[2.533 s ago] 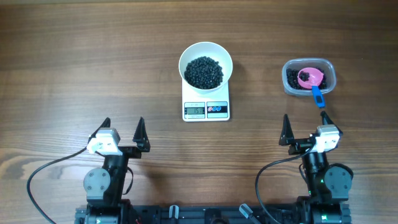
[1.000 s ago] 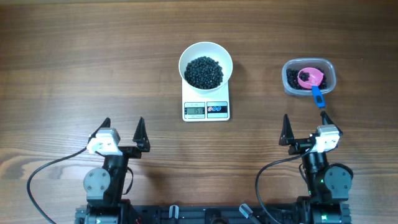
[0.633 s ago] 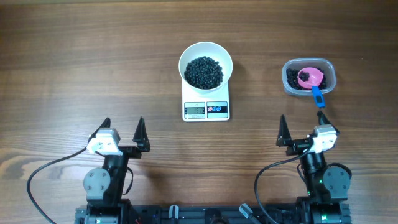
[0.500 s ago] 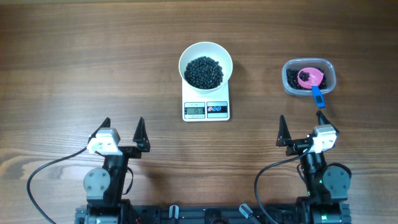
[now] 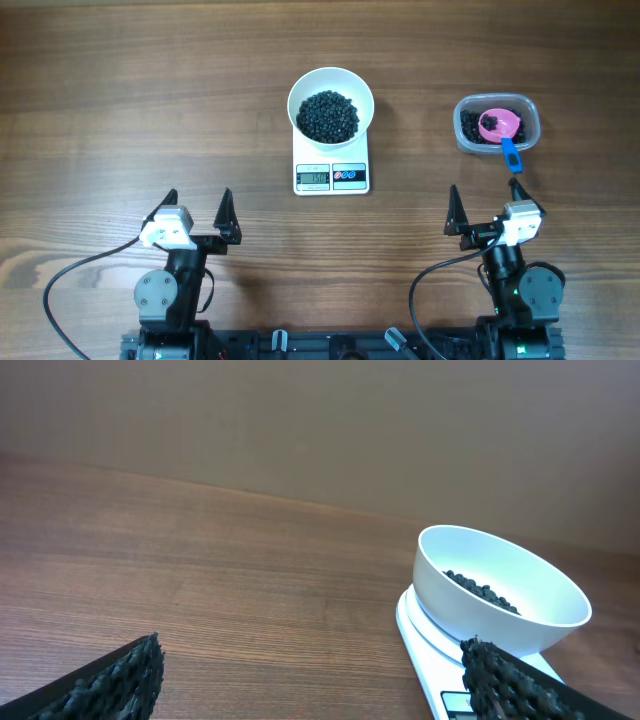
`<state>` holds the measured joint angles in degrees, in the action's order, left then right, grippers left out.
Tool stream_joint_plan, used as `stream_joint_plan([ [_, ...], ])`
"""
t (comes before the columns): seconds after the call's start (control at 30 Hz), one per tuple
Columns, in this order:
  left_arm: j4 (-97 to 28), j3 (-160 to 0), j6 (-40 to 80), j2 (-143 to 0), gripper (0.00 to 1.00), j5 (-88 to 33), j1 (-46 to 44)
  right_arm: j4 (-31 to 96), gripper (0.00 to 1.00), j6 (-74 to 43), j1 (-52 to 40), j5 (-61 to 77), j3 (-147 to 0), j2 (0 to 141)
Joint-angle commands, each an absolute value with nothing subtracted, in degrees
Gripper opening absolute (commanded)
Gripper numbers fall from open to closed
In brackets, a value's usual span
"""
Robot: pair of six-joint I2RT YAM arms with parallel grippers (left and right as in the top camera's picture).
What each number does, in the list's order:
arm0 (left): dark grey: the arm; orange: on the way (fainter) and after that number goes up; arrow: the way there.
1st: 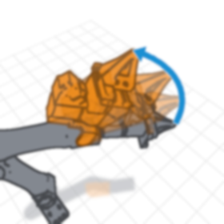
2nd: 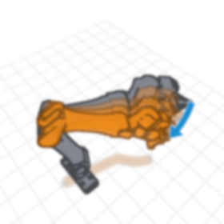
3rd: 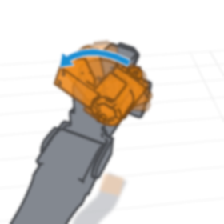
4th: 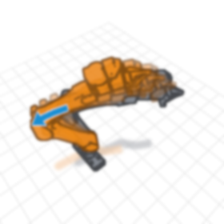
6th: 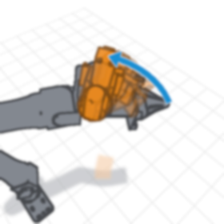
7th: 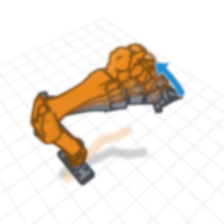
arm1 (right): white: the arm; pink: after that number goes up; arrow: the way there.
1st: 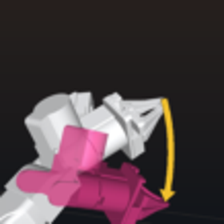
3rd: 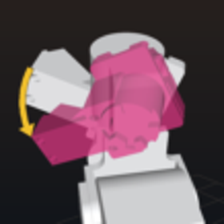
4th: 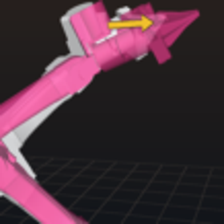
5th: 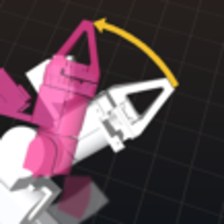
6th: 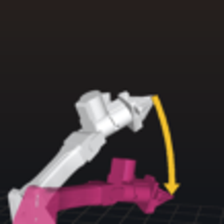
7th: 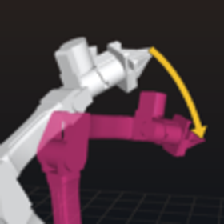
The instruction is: Scoop item into bowl and weigh 150g on scale
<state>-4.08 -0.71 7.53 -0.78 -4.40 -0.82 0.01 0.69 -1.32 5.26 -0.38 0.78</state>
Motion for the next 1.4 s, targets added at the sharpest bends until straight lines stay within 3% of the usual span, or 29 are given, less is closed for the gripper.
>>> stream_joint_plan([
  [0.0, -4.14, -0.34, 6.2, -0.16, 1.0, -4.25, -1.13, -0.12, 1.0, -0.16, -1.54, 4.49, -0.3, 0.21],
  [0.53, -4.32, -0.34, 8.29, -0.16, 1.0, -4.23, -1.13, -0.12, 1.0, -0.16, -1.54, 4.49, -0.3, 0.21],
  [0.83, -4.32, -0.34, 1.85, -0.16, 1.0, -4.21, -1.13, -0.12, 1.0, -0.19, -1.54, 4.49, -0.3, 0.21],
  [1.37, -4.21, -0.34, 1.89, -0.16, 1.0, -4.03, -1.23, -0.12, 1.0, -0.16, -1.54, 4.49, -0.3, 0.21],
])
